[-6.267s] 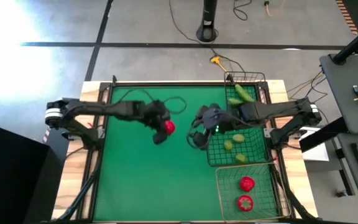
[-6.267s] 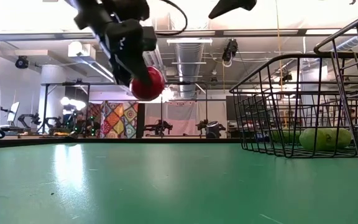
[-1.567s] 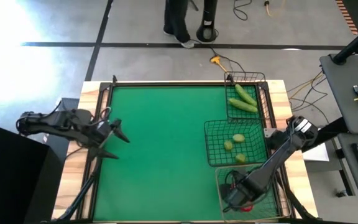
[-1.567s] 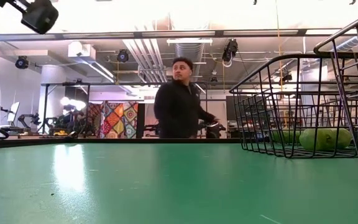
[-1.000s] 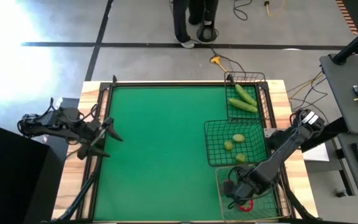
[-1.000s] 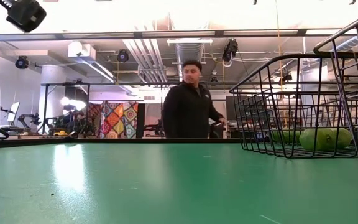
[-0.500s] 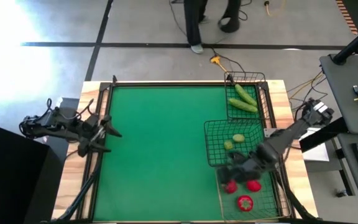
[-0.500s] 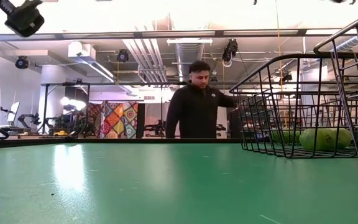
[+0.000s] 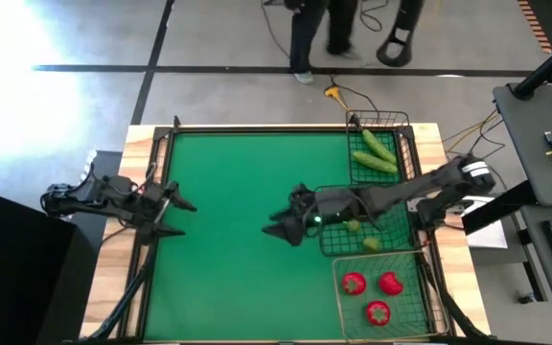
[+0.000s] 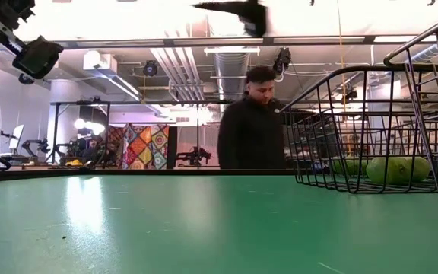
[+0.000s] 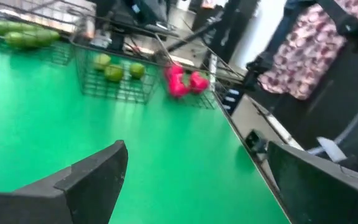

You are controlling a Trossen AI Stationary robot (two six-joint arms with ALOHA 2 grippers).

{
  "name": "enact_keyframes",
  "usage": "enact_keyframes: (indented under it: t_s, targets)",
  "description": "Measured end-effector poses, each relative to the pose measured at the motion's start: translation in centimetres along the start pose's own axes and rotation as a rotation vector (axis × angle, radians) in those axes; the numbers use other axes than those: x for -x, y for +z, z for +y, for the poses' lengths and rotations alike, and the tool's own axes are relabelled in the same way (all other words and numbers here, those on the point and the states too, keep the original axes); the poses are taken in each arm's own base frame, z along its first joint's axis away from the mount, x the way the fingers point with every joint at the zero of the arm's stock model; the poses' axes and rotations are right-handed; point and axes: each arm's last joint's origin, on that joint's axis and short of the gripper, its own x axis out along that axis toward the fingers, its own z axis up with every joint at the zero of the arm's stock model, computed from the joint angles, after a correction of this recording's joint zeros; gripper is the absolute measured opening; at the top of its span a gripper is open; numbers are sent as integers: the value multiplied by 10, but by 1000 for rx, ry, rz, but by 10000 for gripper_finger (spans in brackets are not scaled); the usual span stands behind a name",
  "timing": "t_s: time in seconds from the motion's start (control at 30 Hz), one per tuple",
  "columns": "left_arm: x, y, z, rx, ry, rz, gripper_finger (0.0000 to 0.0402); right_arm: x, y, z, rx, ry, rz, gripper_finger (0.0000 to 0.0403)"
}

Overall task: Sort produce into baskets
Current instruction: Return to Home Position

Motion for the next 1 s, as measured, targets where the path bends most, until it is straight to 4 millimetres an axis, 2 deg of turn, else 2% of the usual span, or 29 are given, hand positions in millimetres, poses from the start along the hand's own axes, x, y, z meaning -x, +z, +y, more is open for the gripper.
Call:
enact_keyframes:
  t_s: [0.13,0.2,0.27,0.37,0.47,0.6,0.73,0.83,1.0]
  targets:
    - [-1,0,1,3,43,-20,366,-18,15,-5,356,92,-152,366]
    - [0,4,1,34,57,-60,366,-26,18,-11,525,78,-180,366]
    - [2,10,0,65,71,-99,366,-33,22,-17,615,51,-187,366]
    - [2,9,1,-33,122,-104,366,-44,27,-33,641,13,-178,366]
    - [-2,2,5,-171,151,-77,366,-56,30,-53,655,58,-103,366]
    - [-11,-13,11,-185,164,-22,366,-67,39,-70,670,137,-92,366]
    - [-17,-21,15,-183,173,20,366,-70,51,-74,655,128,-125,366]
    - [-20,-22,16,-182,183,40,366,-75,59,-73,630,52,-193,366]
    - [-19,-25,20,-182,287,58,366,-74,83,-58,577,-57,-366,366]
